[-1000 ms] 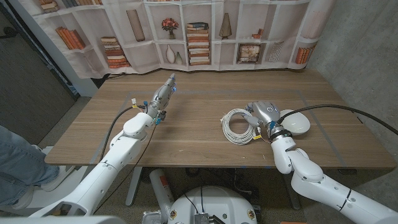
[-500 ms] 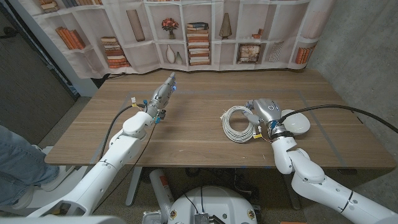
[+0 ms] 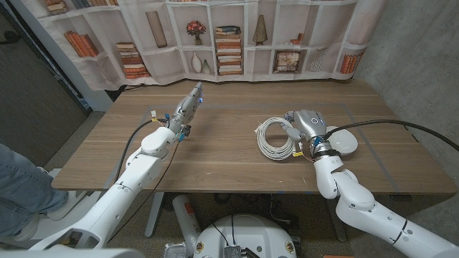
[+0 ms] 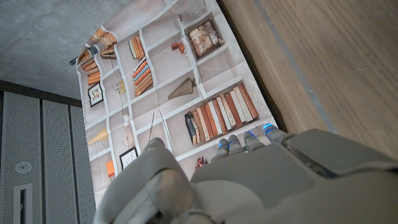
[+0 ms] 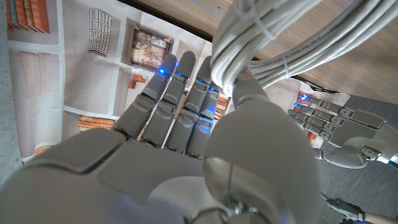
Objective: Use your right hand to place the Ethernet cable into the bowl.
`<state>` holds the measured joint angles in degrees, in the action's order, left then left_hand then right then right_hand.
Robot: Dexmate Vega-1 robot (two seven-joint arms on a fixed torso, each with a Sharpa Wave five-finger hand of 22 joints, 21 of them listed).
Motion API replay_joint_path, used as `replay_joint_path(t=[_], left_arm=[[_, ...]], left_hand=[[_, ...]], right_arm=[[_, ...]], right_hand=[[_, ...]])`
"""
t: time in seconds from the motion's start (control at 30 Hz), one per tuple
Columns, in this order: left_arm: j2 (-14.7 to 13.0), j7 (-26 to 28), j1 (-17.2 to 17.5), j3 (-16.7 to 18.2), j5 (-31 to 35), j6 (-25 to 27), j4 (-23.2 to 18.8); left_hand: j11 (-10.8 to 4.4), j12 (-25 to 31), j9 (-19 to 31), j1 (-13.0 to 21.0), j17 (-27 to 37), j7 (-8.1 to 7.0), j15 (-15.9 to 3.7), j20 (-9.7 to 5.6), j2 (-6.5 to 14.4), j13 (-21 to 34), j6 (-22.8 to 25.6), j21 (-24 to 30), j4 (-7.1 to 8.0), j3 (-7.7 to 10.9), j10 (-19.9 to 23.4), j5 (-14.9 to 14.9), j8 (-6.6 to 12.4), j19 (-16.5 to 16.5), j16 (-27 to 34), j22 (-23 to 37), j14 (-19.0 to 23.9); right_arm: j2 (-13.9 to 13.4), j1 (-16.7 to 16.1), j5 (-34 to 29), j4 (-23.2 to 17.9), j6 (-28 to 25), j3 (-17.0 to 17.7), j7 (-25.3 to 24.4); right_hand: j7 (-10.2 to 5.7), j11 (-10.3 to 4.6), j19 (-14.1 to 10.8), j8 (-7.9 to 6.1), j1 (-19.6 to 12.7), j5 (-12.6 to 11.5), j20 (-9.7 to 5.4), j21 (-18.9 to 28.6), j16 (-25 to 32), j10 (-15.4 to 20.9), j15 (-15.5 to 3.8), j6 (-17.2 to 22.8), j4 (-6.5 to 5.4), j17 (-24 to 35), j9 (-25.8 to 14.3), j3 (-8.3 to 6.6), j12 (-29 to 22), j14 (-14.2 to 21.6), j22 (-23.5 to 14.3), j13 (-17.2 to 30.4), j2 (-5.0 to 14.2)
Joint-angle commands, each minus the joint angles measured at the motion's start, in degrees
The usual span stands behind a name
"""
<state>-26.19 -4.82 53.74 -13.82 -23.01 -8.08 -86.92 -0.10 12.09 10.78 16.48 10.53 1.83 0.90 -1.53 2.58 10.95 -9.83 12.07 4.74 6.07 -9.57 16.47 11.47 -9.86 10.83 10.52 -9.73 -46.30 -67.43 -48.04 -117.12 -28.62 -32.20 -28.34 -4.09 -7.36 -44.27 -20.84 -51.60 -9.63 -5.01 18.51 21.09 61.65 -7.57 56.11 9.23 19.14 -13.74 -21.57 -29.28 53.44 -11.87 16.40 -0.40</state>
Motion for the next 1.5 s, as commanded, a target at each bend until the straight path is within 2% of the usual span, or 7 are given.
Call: replay_joint_path(t=[0.03,0.33,0.83,1.5], left_arm=[[0.24,-0.15,-0.79,-0.28,0.25,0.4,0.66],[0.39,0.11,-1.01,-0.54,0.62,0.87,0.48],[0.05,1.43,-0.21,-1.06,1.61,2.73,-2.02],[-0.28,2.65,0.44,-1.68,2.33,3.84,-4.73]], left_hand=[[-0.14,-0.12,0.17,0.49,0.07,0.25,0.03,-0.12,0.19,0.03,-1.86,-0.02,0.11,-0.3,-4.15,-0.03,-0.03,-15.05,-0.1,0.33,-9.64],[0.04,-0.14,0.17,0.58,0.07,0.28,-0.02,-0.05,0.28,0.03,-1.87,-0.06,0.08,-0.34,-4.21,-0.05,-0.02,-15.14,-0.07,0.33,-9.6],[-0.06,-0.13,0.16,0.72,0.06,0.3,-0.01,-0.09,0.41,0.03,-1.85,-0.06,0.04,-0.4,-4.23,-0.09,-0.01,-15.15,-0.06,0.33,-9.64],[-0.14,-0.11,0.17,0.89,0.06,0.2,-0.04,-0.06,0.55,0.02,-1.83,-0.07,-0.01,-0.5,-4.21,-0.17,0.0,-15.19,-0.06,0.33,-9.71]], right_arm=[[0.16,0.21,0.23,-0.29,-0.54,1.1,0.21],[-0.31,-0.12,2.05,0.63,1.56,2.58,-2.34],[-3.71,-1.05,7.13,3.13,10.96,6.23,-7.37],[-6.15,-3.52,9.16,2.41,13.75,10.67,-9.48]], right_hand=[[-3.58,-0.59,-0.4,-0.38,-6.04,-0.48,-4.35,0.47,-0.2,0.91,-5.38,3.88,-0.7,0.0,-0.2,-0.2,-0.47,0.65,-0.13,0.3,6.66],[-3.64,-0.57,-0.38,-0.49,-6.19,-0.5,-4.42,0.54,-0.3,0.89,-5.49,3.91,-0.69,0.06,-0.38,-0.1,-0.49,0.85,-0.15,0.46,6.63],[-3.81,-0.7,-0.52,-0.41,-6.56,-0.53,-4.72,0.75,-0.23,0.8,-5.6,3.79,-0.7,0.37,-0.36,0.09,-0.49,1.34,-0.19,0.75,6.79],[-3.93,-0.77,-0.5,-0.42,-7.01,-0.58,-4.97,0.96,-0.51,0.82,-5.71,3.9,-0.73,0.62,-0.35,0.32,-0.53,1.44,-0.26,1.15,6.92]])
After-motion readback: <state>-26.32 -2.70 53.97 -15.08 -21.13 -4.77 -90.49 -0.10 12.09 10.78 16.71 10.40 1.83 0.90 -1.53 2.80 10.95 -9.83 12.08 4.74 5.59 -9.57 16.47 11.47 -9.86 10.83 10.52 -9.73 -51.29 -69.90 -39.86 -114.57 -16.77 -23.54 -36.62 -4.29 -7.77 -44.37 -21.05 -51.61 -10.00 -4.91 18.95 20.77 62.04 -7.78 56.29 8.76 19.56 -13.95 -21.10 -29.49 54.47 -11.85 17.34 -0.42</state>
